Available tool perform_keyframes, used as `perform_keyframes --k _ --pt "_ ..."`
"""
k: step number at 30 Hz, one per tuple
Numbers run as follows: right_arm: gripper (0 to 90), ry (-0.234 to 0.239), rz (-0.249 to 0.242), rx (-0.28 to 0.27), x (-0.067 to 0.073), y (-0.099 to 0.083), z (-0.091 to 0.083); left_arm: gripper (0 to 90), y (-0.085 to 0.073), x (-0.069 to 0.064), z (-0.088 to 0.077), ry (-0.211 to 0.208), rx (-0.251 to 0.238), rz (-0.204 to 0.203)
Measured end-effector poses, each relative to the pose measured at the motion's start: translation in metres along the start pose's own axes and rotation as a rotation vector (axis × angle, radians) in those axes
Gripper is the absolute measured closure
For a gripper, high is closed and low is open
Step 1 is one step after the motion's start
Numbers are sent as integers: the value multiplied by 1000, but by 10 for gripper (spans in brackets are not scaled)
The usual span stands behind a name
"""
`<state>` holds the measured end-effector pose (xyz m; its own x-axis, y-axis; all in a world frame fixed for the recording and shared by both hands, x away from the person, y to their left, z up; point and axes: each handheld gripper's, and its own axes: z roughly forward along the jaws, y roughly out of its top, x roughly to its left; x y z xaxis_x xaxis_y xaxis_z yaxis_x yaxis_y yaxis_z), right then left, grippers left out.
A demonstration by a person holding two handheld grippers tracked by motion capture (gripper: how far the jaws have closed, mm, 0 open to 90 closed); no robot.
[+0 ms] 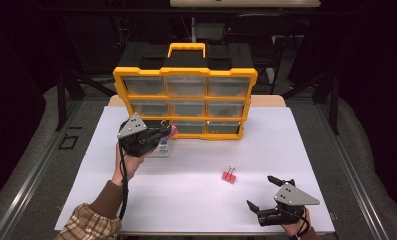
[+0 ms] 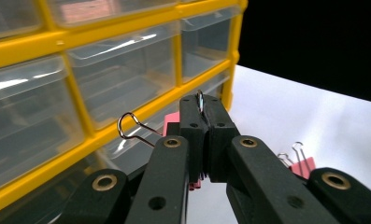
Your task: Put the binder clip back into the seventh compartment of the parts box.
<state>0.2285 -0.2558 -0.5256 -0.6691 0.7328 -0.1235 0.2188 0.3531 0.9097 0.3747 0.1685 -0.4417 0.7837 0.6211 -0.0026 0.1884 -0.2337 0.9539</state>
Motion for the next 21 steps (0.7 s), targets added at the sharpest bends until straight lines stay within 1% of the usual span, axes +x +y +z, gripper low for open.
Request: perform_keyframes --k 2,5,9,12,15,21 --pt "1 0 4 1 1 0 0 882 0 2 -2 21 -1 4" --pt "1 1 4 3 0 0 0 882 -1 6 -6 43 -4 -2" --pt "1 3 3 2 0 0 0 881 -2 11 -8 69 8 -8" --pt "1 1 3 1 0 0 0 882 -3 13 -10 91 20 0" --pt "1 2 3 4 0 0 0 881 -3 16 -11 107 26 -1" --pt "1 2 3 4 0 0 0 880 -7 22 -12 134 42 -31"
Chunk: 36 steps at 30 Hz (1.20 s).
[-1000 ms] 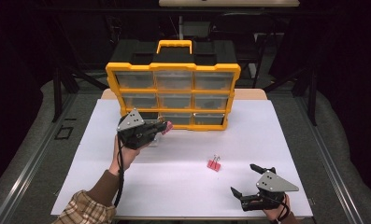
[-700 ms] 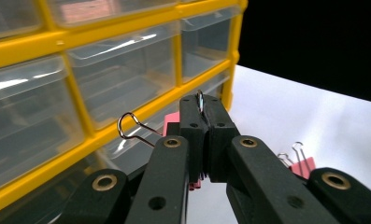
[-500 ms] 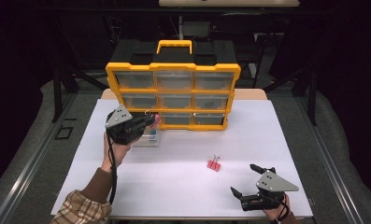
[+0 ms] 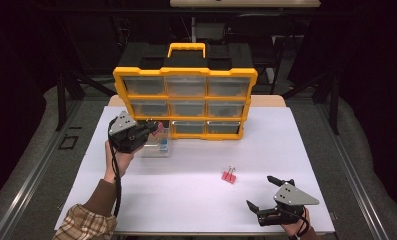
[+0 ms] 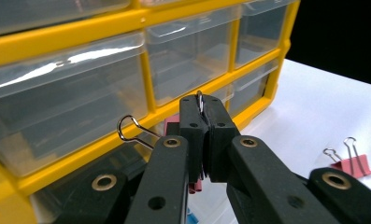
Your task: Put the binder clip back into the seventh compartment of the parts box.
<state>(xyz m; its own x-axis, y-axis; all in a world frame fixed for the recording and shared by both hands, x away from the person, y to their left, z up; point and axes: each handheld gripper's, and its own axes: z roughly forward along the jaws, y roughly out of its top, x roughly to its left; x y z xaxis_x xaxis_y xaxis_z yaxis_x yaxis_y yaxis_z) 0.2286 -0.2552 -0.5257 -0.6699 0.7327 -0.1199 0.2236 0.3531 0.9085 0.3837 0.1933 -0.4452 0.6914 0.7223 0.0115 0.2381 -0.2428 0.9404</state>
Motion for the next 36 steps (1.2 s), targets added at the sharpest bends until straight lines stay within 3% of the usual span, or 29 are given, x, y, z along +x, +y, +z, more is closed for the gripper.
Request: perform_keyframes --k 14,22,29,36 --pt "1 1 1 2 0 0 0 844 -8 11 3 33 32 -42" --pt "1 2 2 1 0 0 0 380 -6 6 8 19 34 -69" --pt "1 5 3 1 -1 0 1 165 -2 -17 18 -66 38 -35" --pt "1 5 3 -1 -1 0 1 77 0 -40 28 -133 44 -7"
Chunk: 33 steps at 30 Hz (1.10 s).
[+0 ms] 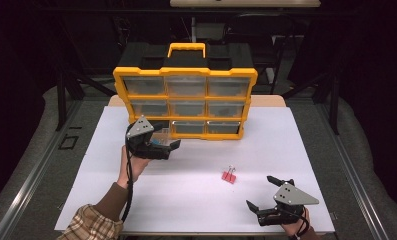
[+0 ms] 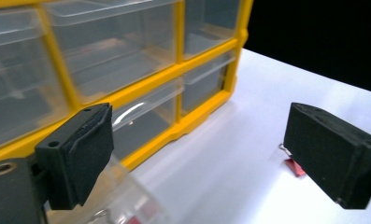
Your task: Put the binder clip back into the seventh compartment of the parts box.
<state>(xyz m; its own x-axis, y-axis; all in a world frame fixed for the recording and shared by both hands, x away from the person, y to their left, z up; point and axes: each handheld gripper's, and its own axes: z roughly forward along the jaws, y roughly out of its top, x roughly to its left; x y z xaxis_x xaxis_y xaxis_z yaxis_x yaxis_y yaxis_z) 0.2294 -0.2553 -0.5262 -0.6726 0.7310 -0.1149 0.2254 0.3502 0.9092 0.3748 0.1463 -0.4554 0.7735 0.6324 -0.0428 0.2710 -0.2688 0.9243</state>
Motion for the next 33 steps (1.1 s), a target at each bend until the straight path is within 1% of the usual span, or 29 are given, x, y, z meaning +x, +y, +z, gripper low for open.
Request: perform_keyframes --k 3,4,12,17,21,23,26,33 --pt "1 1 1 1 0 0 0 50 -2 -7 6 -19 17 13" --pt "1 -1 1 0 0 0 0 40 -2 -8 8 -24 17 11" --pt "1 1 1 5 0 0 0 1 -8 -26 27 -67 57 32" --pt "1 -1 1 2 1 0 0 0 -10 -36 36 -95 74 50" --pt "1 0 0 4 1 0 0 0 -12 -43 44 -117 87 54" --pt "1 -1 1 4 1 0 0 0 -13 -47 49 -138 101 68" --pt "1 -2 -2 4 1 0 0 0 -14 -54 55 -156 111 76" --pt "1 0 -5 5 0 -1 0 0 -18 -67 72 -192 151 102"
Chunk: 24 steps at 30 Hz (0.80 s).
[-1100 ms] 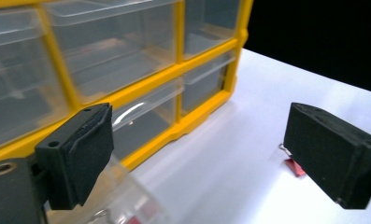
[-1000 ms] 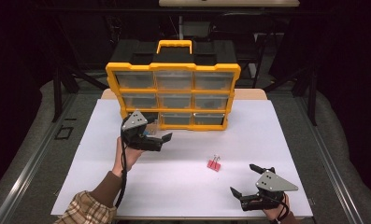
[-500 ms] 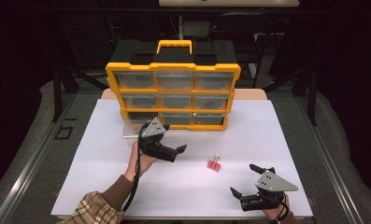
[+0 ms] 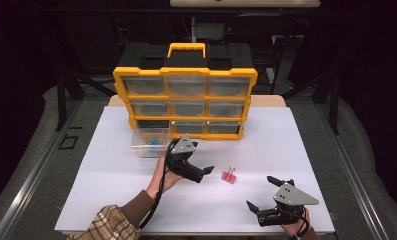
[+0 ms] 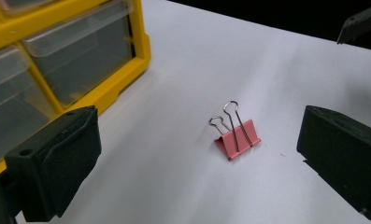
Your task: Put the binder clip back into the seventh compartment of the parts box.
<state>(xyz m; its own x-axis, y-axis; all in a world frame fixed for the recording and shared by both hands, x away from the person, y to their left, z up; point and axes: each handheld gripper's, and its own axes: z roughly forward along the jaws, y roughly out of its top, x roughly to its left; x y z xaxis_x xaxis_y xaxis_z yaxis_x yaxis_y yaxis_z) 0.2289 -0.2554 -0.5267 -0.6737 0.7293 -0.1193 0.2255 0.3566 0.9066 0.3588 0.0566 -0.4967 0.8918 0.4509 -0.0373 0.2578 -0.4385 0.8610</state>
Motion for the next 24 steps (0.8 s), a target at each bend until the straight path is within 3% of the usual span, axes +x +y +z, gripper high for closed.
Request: perform_keyframes --k 7,24 --pt "1 2 3 2 0 0 0 0 -1 -10 17 -25 31 20" --pt "1 -1 -3 0 1 0 -1 0 -1 -21 43 -68 94 36"
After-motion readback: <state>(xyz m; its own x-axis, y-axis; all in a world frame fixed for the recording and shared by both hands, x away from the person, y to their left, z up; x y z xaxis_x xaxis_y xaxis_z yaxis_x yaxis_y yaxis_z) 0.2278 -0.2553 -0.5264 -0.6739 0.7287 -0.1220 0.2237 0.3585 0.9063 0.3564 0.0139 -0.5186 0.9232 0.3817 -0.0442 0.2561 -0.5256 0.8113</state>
